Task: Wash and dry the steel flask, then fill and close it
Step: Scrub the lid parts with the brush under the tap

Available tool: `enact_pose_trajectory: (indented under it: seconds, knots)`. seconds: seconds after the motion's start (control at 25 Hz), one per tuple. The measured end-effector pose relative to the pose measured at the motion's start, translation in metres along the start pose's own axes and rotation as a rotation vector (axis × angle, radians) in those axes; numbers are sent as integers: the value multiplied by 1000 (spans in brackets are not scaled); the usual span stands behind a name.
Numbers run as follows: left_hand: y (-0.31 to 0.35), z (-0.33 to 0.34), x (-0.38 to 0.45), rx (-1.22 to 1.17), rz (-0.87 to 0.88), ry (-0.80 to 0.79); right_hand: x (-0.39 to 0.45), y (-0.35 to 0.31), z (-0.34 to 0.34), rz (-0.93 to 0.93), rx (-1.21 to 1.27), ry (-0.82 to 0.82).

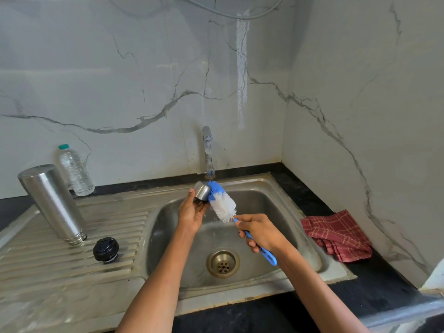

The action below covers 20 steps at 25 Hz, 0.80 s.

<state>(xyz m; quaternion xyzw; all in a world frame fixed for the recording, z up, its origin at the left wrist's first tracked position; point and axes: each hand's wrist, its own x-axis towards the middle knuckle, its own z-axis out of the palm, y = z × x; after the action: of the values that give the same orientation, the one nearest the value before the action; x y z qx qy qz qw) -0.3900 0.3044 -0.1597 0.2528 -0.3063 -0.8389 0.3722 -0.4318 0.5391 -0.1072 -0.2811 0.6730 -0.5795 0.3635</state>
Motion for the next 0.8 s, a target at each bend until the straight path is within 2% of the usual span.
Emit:
enact_pose_trajectory:
  seconds: [0.16, 0.28, 0.48, 0.64, 0.8]
  knots:
    - [0, 8, -9, -13, -90, -47, 12, 4, 0, -21, -63, 88]
    - [6, 4, -9, -23, -113, -57, 13, 7, -8, -56, -133, 88]
    - [11, -2, -5, -43, -64, -63, 7, 22, -29, -92, -321, 89]
    - [10, 0, -7, 182, 47, -210, 4, 29, -36, -159, -453, 126]
    - [7, -1, -5, 600, 263, -296, 7, 18, -43, -150, -509, 135]
